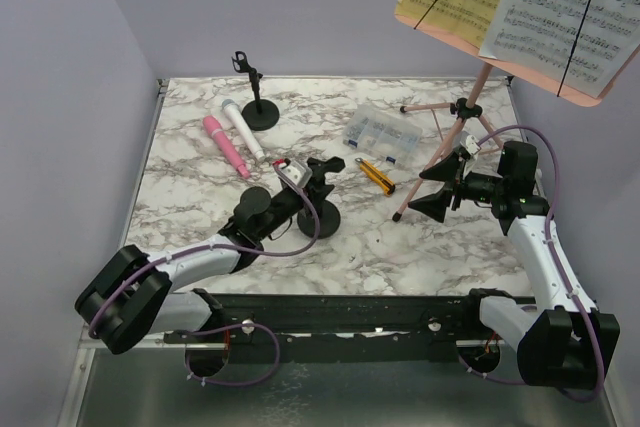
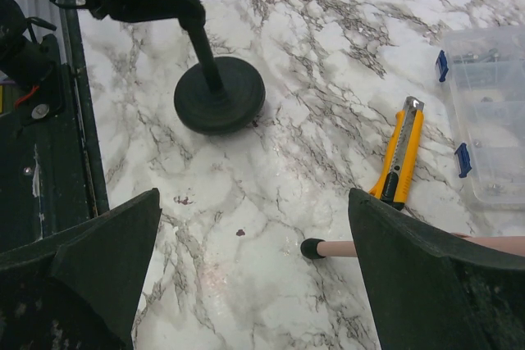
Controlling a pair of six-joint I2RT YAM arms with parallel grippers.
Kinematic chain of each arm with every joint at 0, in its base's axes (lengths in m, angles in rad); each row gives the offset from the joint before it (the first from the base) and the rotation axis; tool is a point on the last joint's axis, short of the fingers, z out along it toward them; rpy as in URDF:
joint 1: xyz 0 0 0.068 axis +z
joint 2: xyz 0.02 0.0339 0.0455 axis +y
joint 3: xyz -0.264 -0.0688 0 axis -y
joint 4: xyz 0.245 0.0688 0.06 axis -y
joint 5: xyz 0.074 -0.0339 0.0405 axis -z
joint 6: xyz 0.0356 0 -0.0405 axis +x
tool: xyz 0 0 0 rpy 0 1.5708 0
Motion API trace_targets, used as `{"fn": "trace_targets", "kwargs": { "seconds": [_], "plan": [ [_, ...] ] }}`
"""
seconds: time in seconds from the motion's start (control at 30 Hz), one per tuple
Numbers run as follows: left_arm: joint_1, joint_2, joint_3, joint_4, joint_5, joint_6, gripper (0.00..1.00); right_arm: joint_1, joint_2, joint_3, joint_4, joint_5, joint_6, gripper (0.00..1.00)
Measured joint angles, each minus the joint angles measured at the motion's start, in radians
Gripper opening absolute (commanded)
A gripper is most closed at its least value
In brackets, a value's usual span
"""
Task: Pack up the instrument practice props
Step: Pick up the microphone stand at the center of the board, then place the microphone stand at the center of the board.
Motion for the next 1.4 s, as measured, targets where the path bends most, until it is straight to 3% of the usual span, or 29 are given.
{"fn": "trace_targets", "kwargs": {
  "seconds": [0.3, 0.77, 1.4],
  "plan": [
    [0.145, -0.091, 0.004, -0.176, -0.157, -0.009, 0.0, 0.0, 0.0, 0.0, 0.0, 0.0, -0.001, 1.0],
    [0.335, -0.121, 0.037, -0.238, -0.471, -0.033, 0.0, 0.0, 0.0, -0.006, 0.0, 0.008, -0.003, 1.0],
    [0.592, 0.138, 0.225, -0.224, -0.69, -0.109, 0.0, 0.0, -0.003, -0.006, 0.0, 0.01, -0.01, 1.0]
  ]
}}
